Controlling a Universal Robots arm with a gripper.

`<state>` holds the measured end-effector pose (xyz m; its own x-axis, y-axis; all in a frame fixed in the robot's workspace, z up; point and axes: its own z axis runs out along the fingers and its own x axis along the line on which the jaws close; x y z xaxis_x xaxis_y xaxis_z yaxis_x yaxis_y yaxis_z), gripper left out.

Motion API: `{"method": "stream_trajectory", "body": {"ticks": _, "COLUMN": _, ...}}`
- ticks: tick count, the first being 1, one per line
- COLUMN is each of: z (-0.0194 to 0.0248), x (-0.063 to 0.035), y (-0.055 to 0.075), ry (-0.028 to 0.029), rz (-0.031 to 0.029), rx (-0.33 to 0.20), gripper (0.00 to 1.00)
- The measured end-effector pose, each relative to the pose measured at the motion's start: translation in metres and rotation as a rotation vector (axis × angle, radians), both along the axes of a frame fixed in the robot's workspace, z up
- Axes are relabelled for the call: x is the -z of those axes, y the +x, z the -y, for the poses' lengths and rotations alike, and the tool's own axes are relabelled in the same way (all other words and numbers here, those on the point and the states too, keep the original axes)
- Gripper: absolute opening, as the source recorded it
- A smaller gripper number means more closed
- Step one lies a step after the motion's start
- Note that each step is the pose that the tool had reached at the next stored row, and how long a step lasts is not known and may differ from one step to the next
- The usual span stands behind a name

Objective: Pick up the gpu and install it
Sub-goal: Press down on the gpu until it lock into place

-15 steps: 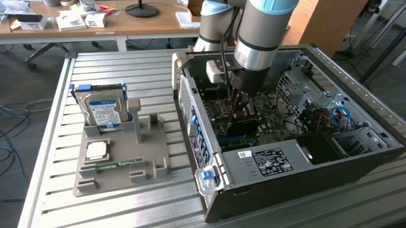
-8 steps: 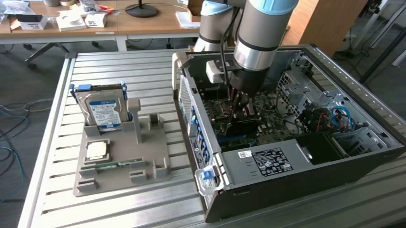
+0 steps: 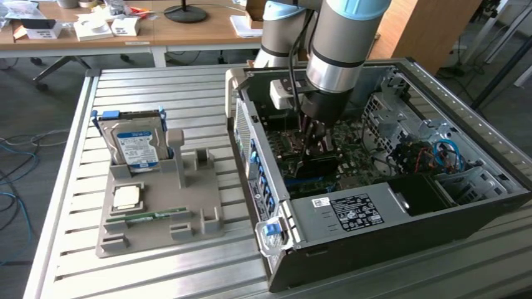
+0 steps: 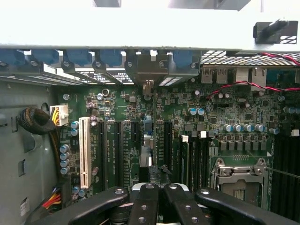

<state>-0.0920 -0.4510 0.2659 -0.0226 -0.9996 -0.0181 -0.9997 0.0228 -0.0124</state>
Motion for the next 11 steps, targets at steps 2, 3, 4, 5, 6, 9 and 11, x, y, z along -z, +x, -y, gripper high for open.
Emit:
{"method": "stream_trajectory", "body": {"ticks": 2, "z": 0.0, "x": 0.0001, "y": 0.0, "ry": 0.0001, "rz": 0.0001, "rx": 0.0, "gripper": 0.11}}
{"method": "stream_trajectory", "body": {"ticks": 3, "z": 0.0, "x": 0.0001, "y": 0.0, "ry": 0.0002, "rz": 0.0001, "rx": 0.0, "gripper": 0.11}}
{"method": "stream_trajectory", "body": {"ticks": 4, "z": 0.0, "x": 0.0002, "y": 0.0, "ry": 0.0002, "rz": 0.0001, "rx": 0.0, "gripper": 0.11}}
{"method": "stream_trajectory", "body": {"ticks": 5, "z": 0.0, "x": 0.0003, "y": 0.0, "ry": 0.0001, "rz": 0.0, "rx": 0.0, "gripper": 0.11}}
{"method": "stream_trajectory", "body": {"ticks": 6, "z": 0.0, "x": 0.0003, "y": -0.0001, "ry": 0.0001, "rz": 0.0001, "rx": 0.0, "gripper": 0.11}}
{"method": "stream_trajectory", "body": {"ticks": 9, "z": 0.0, "x": 0.0004, "y": -0.0001, "ry": 0.0002, "rz": 0.0001, "rx": 0.0, "gripper": 0.11}}
{"method": "stream_trajectory", "body": {"ticks": 11, "z": 0.0, "x": 0.0005, "y": -0.0001, "ry": 0.0002, "rz": 0.0001, "rx": 0.0, "gripper": 0.11}}
